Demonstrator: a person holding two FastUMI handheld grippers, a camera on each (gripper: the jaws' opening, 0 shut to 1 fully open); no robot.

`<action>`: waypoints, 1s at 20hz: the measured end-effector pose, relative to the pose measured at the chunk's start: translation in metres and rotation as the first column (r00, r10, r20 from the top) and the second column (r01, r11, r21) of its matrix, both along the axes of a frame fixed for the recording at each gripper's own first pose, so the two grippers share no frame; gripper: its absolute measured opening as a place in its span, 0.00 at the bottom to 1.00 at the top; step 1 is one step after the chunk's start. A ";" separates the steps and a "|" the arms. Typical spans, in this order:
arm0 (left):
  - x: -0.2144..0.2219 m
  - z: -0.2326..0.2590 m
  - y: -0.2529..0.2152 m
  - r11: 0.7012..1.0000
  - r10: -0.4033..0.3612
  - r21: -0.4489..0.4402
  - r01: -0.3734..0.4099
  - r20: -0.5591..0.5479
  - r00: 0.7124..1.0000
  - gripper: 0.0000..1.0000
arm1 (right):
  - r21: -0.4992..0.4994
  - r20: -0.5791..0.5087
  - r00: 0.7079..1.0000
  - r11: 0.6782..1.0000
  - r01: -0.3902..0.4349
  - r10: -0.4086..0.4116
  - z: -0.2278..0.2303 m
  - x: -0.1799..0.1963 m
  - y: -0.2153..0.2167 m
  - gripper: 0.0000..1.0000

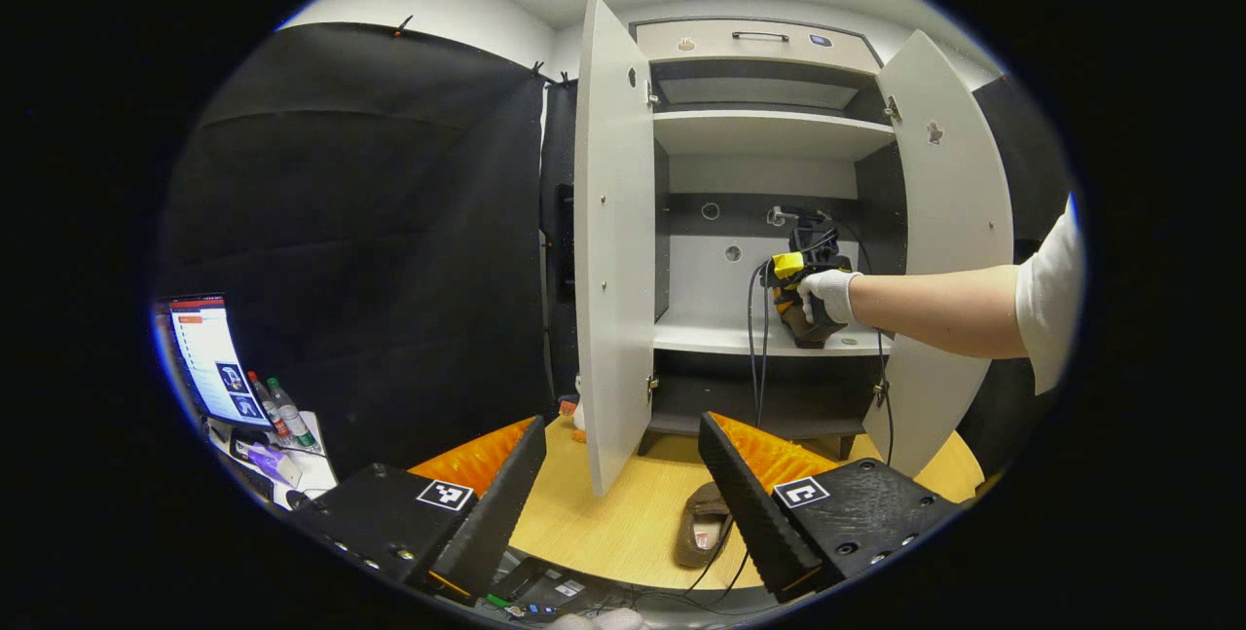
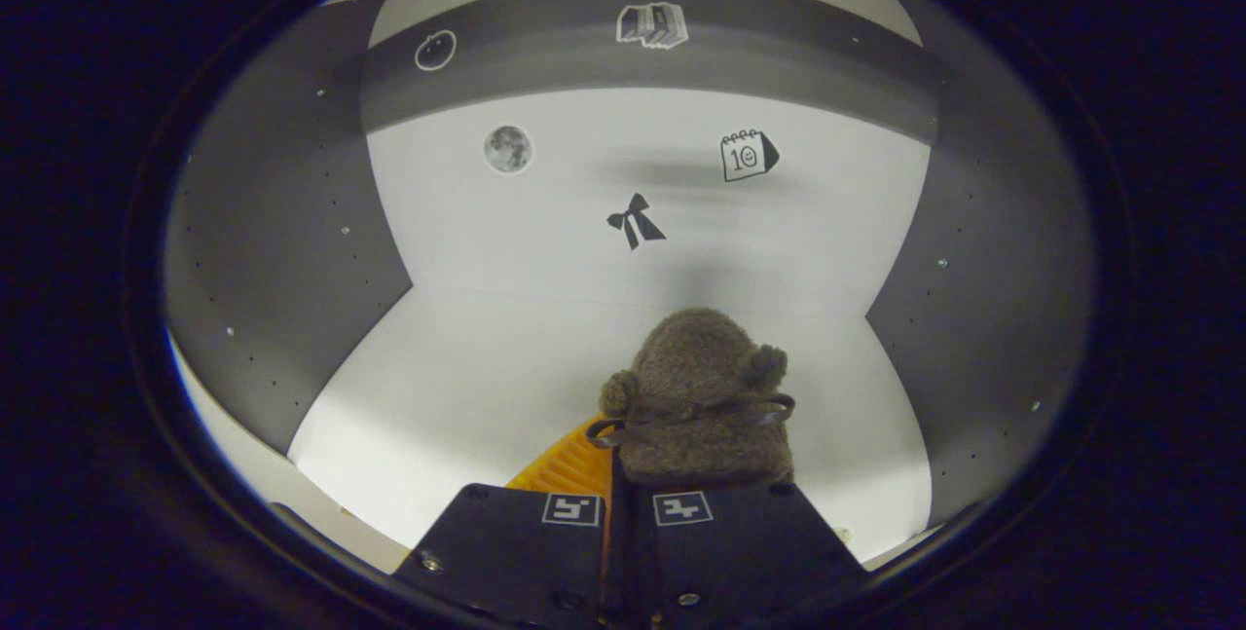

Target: Grab one shoe with the right hand and put it into the shoe cabinet, grab the other shoe with the left hand and put it into the shoe cabinet; then close the right door with the right hand and the left door with the left hand.

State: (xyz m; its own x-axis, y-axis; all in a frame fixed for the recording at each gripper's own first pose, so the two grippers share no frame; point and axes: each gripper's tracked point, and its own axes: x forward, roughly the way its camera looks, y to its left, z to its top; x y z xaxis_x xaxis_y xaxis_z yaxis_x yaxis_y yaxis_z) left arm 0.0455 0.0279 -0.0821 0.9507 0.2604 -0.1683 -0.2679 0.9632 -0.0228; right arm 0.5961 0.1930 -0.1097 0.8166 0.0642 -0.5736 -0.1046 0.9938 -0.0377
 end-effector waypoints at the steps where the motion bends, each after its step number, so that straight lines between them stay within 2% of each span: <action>1: -0.001 0.001 0.001 1.000 0.001 -0.001 -0.001 -0.001 1.000 0.96 | -0.004 -0.011 1.000 1.000 -0.003 0.003 -0.001 0.000 0.000 0.08; 2: -0.002 0.003 0.002 1.000 -0.001 -0.001 0.001 0.004 1.000 0.96 | -0.027 -0.020 1.000 1.000 -0.002 0.002 -0.001 -0.001 -0.004 0.10; 3: -0.003 0.004 0.002 1.000 -0.003 0.000 0.003 0.008 1.000 0.96 | -0.036 -0.029 1.000 0.999 -0.011 0.010 0.001 -0.004 -0.003 0.19; 5: -0.009 0.005 0.004 1.000 -0.003 0.002 0.003 0.010 1.000 0.96 | -0.038 -0.031 0.999 0.999 -0.008 0.007 0.004 -0.010 -0.004 0.28; 6: -0.010 0.006 0.006 1.000 -0.004 0.001 0.004 0.014 1.000 0.96 | -0.021 -0.017 1.000 1.000 -0.011 0.010 0.007 -0.014 -0.002 0.28; 7: -0.012 0.008 0.007 1.000 -0.007 0.000 0.007 0.019 1.000 0.96 | -0.002 -0.005 1.000 1.000 -0.012 0.012 0.013 -0.019 0.001 0.43; 8: -0.014 0.009 0.009 1.000 -0.010 0.002 0.010 0.024 1.000 0.96 | 0.007 0.005 1.000 1.000 -0.017 0.017 0.018 -0.026 0.003 0.46; 9: -0.016 0.012 0.009 1.000 -0.013 0.005 0.013 0.029 0.999 0.96 | 0.024 0.011 0.999 0.999 -0.032 0.031 0.022 -0.032 0.006 0.66; 11: -0.019 0.016 0.011 1.000 -0.023 0.006 0.023 0.039 0.999 0.96 | 0.038 0.040 0.999 0.999 -0.032 0.031 0.032 -0.042 0.007 0.80; 12: -0.020 0.017 0.011 1.000 -0.030 0.006 0.030 0.043 0.999 0.96 | 0.042 0.051 0.998 0.998 -0.038 0.036 0.035 -0.049 0.006 0.78; 13: -0.023 0.018 0.012 0.999 -0.035 0.008 0.035 0.048 0.998 0.96 | 0.044 0.060 0.998 0.998 -0.037 0.034 0.039 -0.056 0.003 0.81; 15: -0.027 0.019 0.014 0.999 -0.048 0.013 0.048 0.054 0.997 0.96 | 0.045 0.123 0.992 0.998 -0.041 0.035 0.055 -0.067 -0.002 0.80; 17: -0.033 0.018 0.014 0.998 -0.060 0.013 0.059 0.052 0.997 0.96 | 0.007 0.171 0.984 0.999 -0.052 0.050 0.070 -0.077 -0.007 0.80; 18: -0.035 0.018 0.016 0.998 -0.063 0.014 0.063 0.053 0.997 0.95 | 0.003 0.198 0.979 0.998 -0.055 0.053 0.080 -0.085 -0.010 0.86; 19: -0.037 0.020 0.018 0.998 -0.067 0.010 0.066 0.053 0.996 0.95 | 0.008 0.219 0.974 0.998 -0.055 0.052 0.087 -0.091 -0.011 0.97; 20: -0.037 0.020 0.018 0.997 -0.072 0.004 0.072 0.057 0.996 0.96 | 0.012 0.237 0.970 0.998 -0.058 0.053 0.093 -0.104 -0.013 0.98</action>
